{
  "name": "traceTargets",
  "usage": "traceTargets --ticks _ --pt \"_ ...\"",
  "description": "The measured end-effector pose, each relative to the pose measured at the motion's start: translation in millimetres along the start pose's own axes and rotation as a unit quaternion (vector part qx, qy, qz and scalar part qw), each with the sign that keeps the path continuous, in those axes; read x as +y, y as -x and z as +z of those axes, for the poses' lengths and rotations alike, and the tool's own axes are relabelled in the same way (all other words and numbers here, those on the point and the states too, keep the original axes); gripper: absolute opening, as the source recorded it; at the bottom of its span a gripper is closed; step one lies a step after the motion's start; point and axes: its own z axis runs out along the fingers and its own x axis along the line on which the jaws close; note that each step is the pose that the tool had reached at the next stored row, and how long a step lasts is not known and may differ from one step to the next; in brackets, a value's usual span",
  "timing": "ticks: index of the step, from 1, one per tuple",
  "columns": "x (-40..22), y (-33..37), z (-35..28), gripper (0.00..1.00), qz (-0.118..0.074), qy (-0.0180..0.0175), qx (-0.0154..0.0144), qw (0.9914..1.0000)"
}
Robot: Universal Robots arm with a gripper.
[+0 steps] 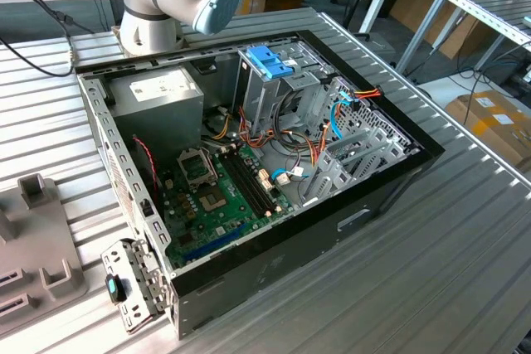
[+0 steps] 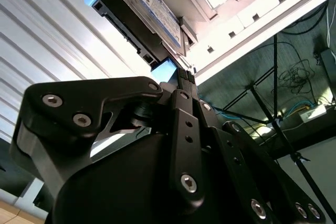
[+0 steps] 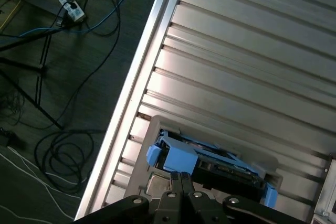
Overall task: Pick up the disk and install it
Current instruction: 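Pick up the disk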
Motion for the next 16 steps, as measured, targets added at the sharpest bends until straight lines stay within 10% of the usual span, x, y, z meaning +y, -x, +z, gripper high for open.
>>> traceTargets --ticks 16 --pt "0.0 0.0 0.0 0.11 -0.006 -0.0001 0.0001 0.99998"
